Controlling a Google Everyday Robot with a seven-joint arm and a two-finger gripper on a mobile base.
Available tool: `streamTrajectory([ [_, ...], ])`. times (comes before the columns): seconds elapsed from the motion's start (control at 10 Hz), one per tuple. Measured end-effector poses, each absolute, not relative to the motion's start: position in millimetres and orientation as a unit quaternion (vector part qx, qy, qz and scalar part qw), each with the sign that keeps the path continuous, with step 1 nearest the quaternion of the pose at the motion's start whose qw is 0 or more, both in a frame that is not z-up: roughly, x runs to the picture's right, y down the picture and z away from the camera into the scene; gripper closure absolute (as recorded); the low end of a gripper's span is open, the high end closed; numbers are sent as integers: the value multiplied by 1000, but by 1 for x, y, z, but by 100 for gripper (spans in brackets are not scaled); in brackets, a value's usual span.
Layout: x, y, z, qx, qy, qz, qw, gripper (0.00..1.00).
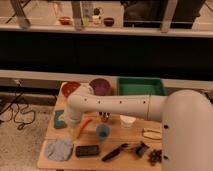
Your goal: Place pepper in tray
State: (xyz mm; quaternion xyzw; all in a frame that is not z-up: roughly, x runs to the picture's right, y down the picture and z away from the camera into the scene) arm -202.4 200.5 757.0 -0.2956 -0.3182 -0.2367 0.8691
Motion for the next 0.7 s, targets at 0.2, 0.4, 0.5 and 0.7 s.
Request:
streamTrajectory([
  [0.2, -189, 204, 764, -295, -316, -234, 871, 20],
  [0.4, -175, 222, 778, -300, -322, -226, 869, 20],
  [0.5, -172, 229, 785, -302, -323, -223, 869, 20],
  [0.7, -171, 239, 796, -304, -326, -221, 867, 20],
])
